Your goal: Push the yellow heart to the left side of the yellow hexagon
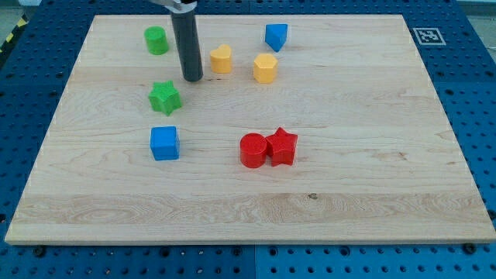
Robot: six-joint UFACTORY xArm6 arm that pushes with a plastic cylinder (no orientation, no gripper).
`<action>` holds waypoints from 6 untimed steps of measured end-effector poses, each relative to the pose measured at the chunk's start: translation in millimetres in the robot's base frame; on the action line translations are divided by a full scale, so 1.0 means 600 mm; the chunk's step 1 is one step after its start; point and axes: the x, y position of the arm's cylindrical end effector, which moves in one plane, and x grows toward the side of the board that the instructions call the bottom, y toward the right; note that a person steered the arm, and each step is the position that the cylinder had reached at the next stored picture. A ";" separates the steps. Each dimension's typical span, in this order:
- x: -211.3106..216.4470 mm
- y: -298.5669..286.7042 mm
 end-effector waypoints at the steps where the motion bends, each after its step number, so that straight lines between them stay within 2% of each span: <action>1: -0.003 0.000; 2: -0.031 -0.002; 4: -0.036 -0.010; 5: -0.077 -0.028; 6: -0.074 0.011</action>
